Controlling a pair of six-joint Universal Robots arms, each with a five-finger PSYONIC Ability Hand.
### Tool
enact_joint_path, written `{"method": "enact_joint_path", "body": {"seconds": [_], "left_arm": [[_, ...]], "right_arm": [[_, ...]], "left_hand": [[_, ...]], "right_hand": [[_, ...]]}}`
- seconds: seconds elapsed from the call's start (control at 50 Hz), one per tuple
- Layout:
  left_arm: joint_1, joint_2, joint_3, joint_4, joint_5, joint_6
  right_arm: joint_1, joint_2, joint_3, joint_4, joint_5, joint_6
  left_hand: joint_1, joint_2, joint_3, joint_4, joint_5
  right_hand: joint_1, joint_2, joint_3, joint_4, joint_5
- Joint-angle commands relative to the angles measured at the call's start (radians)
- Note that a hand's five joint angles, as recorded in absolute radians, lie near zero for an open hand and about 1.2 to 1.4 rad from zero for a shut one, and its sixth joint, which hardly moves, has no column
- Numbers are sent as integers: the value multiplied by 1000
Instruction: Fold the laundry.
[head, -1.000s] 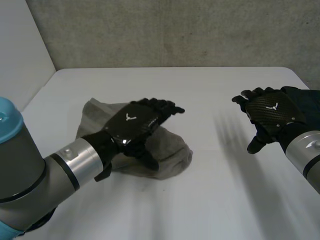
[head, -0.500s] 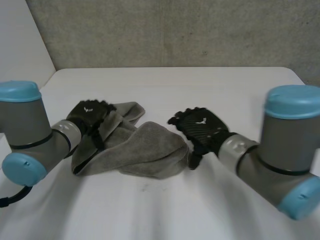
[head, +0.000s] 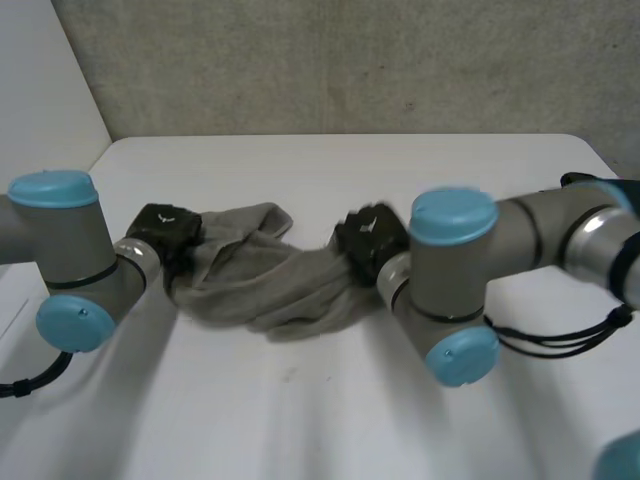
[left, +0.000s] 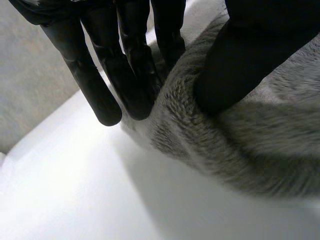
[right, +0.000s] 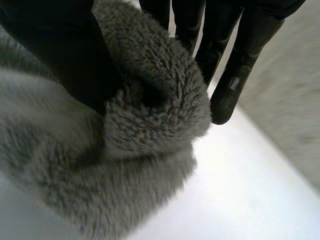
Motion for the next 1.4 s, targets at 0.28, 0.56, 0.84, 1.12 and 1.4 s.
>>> {"method": "enact_joint_path", "body": {"seconds": [0.28, 0.56, 0.84, 1.12, 1.4], "left_arm": [[-41, 445, 91, 432, -118, -370], [-41, 589, -440, 364, -89, -370], [-87, 671, -459, 360, -36, -376], [-179, 818, -425, 351, -36, -382], [-184, 860, -403, 338, -34, -384]], "right_arm": [[-142, -359, 64, -561, 10, 77], [-265, -623, 662, -111, -400, -318], [-360, -623, 524, 83, -309, -48], [-288, -244, 98, 496, -394, 108], [-271, 52, -146, 494, -343, 108]], "left_hand": [[262, 206, 217, 203, 255], [262, 206, 217, 203, 255], [262, 206, 217, 203, 255], [262, 206, 217, 203, 255], [262, 206, 217, 203, 255]], "right_hand": [[482, 241, 229, 212, 280], [482, 241, 229, 212, 280], [-740, -981, -992, -1010, -942], [-740, -981, -992, -1010, -942], [480, 239, 227, 210, 278]]}}
